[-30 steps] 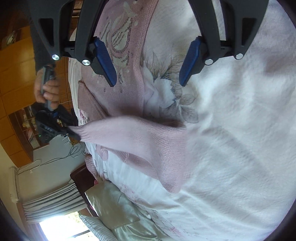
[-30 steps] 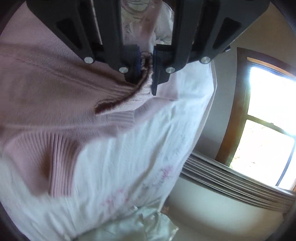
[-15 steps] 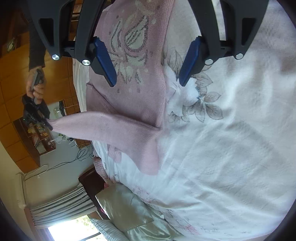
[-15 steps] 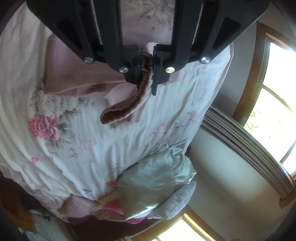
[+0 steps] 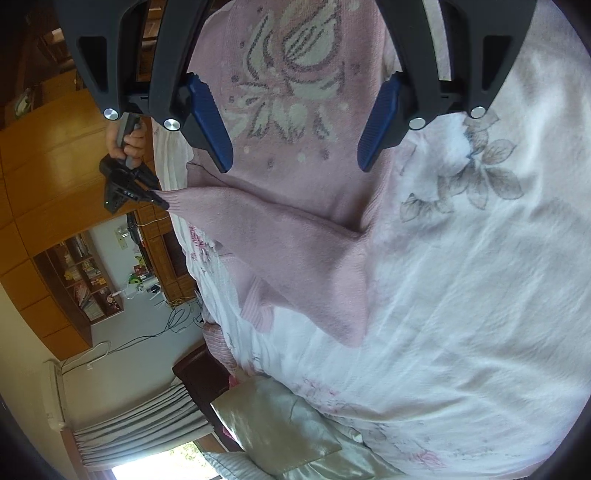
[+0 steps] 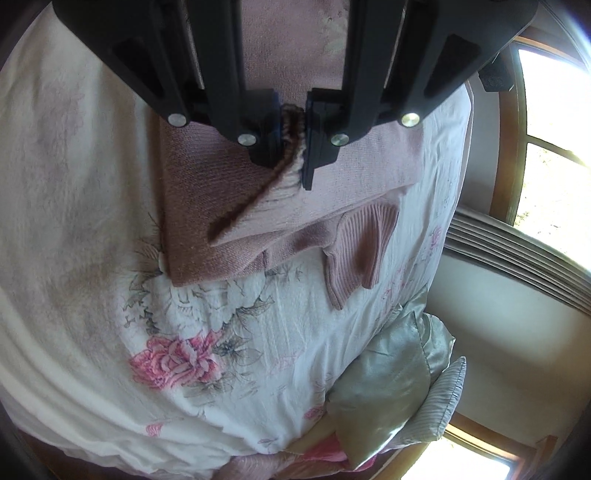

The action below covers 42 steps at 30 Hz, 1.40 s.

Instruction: Fold small clothes

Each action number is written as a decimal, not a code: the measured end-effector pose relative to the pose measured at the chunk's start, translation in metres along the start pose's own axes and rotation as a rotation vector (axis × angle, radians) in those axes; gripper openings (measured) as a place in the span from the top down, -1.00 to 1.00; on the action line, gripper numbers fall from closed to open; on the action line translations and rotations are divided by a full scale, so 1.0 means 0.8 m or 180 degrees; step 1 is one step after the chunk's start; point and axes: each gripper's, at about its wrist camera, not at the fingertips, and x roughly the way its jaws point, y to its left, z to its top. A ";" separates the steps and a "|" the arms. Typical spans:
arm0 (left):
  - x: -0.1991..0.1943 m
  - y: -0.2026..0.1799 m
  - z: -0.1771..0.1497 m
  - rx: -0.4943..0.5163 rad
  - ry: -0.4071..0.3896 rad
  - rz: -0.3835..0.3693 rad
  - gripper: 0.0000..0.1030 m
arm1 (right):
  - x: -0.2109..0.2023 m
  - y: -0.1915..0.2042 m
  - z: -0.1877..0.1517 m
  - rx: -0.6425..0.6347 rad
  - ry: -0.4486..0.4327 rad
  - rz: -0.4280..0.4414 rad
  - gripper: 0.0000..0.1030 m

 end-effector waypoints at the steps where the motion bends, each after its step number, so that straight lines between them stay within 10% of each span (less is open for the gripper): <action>1: 0.008 -0.008 0.006 0.0036 0.0002 -0.0019 -0.36 | 0.003 -0.005 -0.001 0.0023 0.0015 -0.0002 0.85; 6: 0.057 -0.036 0.044 0.0196 0.0069 -0.0009 -0.36 | 0.023 -0.038 -0.007 0.0135 0.0321 -0.0087 0.69; 11: 0.106 -0.033 0.077 0.0280 0.0265 0.0294 -0.36 | -0.039 -0.072 0.004 0.0319 -0.0154 -0.0133 0.62; 16: 0.130 -0.006 0.096 0.0139 0.0388 0.0448 -0.36 | -0.028 -0.067 0.005 0.0175 -0.0020 -0.0204 0.62; 20: 0.148 0.018 0.093 -0.0013 0.0529 0.0515 -0.36 | 0.009 -0.068 0.008 0.0232 0.0077 -0.0111 0.28; 23: 0.151 0.016 0.092 0.0039 0.0563 0.0570 -0.36 | 0.029 -0.061 0.003 0.0094 0.0128 -0.0365 0.90; 36: 0.128 -0.035 0.109 0.0466 0.0320 0.0467 -0.36 | -0.033 -0.026 -0.027 -0.0448 -0.0403 -0.0498 0.68; 40: 0.141 -0.042 0.124 0.0551 0.0295 0.0474 -0.38 | 0.015 -0.029 -0.038 -0.0449 0.0106 -0.0506 0.55; 42: 0.171 -0.018 0.126 0.0393 0.0526 0.0812 -0.39 | 0.040 -0.051 -0.034 -0.0408 0.0299 -0.0749 0.82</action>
